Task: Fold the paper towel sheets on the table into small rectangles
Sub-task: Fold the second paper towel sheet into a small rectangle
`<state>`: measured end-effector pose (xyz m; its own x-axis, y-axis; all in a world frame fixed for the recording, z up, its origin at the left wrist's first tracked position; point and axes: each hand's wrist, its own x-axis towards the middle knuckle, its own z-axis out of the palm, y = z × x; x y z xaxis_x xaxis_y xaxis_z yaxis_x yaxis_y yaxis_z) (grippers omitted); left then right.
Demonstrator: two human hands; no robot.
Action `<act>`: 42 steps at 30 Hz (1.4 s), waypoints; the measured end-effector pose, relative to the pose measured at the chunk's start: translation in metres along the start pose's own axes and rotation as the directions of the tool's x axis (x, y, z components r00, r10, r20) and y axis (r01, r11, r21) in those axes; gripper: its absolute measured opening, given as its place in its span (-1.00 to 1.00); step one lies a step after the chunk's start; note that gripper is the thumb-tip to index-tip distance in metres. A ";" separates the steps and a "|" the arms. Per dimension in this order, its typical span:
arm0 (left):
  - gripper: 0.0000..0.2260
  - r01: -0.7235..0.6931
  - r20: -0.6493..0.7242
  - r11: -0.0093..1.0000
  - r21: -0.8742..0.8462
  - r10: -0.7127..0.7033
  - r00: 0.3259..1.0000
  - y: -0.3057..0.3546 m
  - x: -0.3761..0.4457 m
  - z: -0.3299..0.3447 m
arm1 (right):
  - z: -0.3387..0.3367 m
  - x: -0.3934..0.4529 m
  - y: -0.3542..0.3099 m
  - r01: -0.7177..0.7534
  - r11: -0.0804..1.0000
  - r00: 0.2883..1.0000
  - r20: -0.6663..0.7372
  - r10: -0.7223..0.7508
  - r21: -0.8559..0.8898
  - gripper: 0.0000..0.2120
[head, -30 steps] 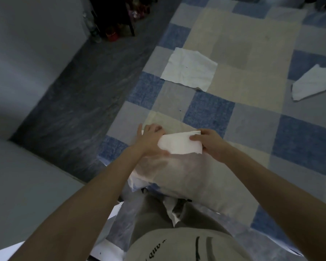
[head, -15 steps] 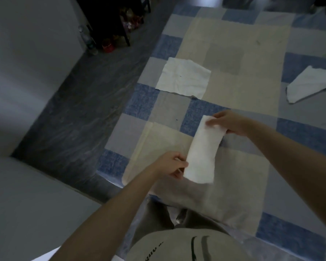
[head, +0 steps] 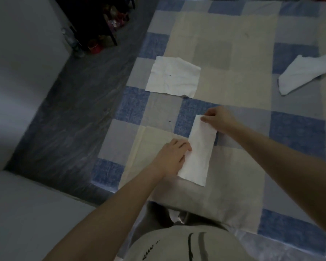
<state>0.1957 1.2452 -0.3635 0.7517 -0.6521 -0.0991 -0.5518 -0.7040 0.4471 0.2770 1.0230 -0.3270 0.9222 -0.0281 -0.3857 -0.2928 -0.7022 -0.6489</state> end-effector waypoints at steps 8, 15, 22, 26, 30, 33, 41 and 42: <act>-0.76 0.215 0.011 0.939 -0.270 -0.220 0.975 0.004 0.026 -0.006 | 0.013 -0.065 -0.009 0.251 0.958 0.943 -0.188 -0.275 -0.138 -0.85; -0.65 0.627 0.396 0.174 -0.760 -0.641 0.658 0.015 0.036 -0.019 | 0.059 -0.118 0.020 0.447 0.819 0.817 -0.208 -0.538 -0.360 -0.92; -0.86 0.577 0.153 0.584 -0.571 -0.615 0.773 0.009 0.012 -0.007 | 0.097 -0.141 0.031 0.452 0.765 0.846 -0.053 -0.531 -0.459 -0.89; -0.85 0.526 0.089 0.608 -0.595 -0.600 0.795 0.009 0.009 -0.003 | 0.104 -0.144 0.028 0.428 0.785 0.871 -0.029 -0.491 -0.447 -0.89; -0.86 0.497 0.059 0.629 -0.599 -0.583 0.810 0.010 0.009 -0.001 | 0.108 -0.147 0.026 0.423 0.779 0.880 0.005 -0.474 -0.463 -0.89; -0.84 0.473 0.055 0.674 -0.567 -0.542 0.839 0.011 0.007 -0.001 | 0.111 -0.147 0.030 0.417 0.779 0.888 0.027 -0.459 -0.469 -0.89; -0.78 -0.109 -0.218 0.981 0.163 0.144 0.965 0.019 -0.005 0.005 | 0.105 -0.158 0.039 0.451 0.814 0.886 0.074 -0.458 -0.365 -0.62; -0.76 -0.174 -0.162 0.968 0.181 0.204 0.966 0.018 -0.007 0.010 | 0.105 -0.158 0.040 0.458 0.812 0.883 0.082 -0.461 -0.362 -0.63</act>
<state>0.1772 1.2346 -0.3638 0.6721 -0.7272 0.1395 -0.7301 -0.6194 0.2886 0.0927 1.0738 -0.3611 0.9292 0.3572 -0.0949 0.2755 -0.8406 -0.4664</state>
